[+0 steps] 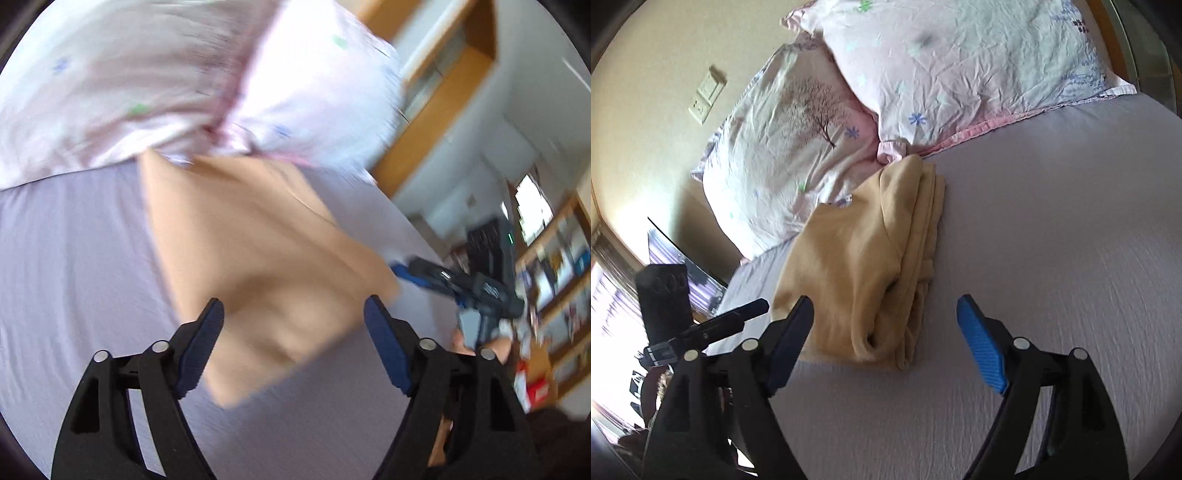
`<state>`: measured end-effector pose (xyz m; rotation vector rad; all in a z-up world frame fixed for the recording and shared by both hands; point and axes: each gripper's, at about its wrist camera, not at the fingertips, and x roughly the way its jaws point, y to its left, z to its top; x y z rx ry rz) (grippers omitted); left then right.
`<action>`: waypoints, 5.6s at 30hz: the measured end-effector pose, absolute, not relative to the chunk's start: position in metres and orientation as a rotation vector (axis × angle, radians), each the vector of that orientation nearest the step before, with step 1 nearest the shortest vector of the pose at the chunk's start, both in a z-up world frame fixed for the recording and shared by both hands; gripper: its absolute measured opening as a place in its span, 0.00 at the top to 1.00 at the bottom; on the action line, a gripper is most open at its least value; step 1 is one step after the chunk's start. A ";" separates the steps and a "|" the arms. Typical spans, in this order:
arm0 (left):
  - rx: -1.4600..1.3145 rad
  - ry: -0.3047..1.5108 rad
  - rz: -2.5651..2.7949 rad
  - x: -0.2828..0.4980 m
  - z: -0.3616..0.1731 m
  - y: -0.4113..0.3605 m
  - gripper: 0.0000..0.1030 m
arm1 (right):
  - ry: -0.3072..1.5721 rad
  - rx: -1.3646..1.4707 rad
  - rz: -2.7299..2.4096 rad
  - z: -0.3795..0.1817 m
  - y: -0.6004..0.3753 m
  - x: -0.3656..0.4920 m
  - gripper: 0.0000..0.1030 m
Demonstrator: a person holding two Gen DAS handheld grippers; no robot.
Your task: Fold small clothes
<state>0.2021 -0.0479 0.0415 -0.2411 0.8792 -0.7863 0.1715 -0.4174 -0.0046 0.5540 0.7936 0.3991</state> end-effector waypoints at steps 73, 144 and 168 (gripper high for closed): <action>0.148 0.963 -0.244 0.145 -0.016 -0.008 0.01 | 0.951 -0.003 0.172 -0.039 -0.242 0.135 0.02; 0.148 0.960 -0.242 0.144 -0.016 -0.009 0.01 | 0.961 -0.068 0.146 -0.042 -0.237 0.137 0.02; 0.152 0.957 -0.247 0.145 -0.016 -0.009 0.01 | 0.961 -0.068 0.145 -0.042 -0.236 0.137 0.02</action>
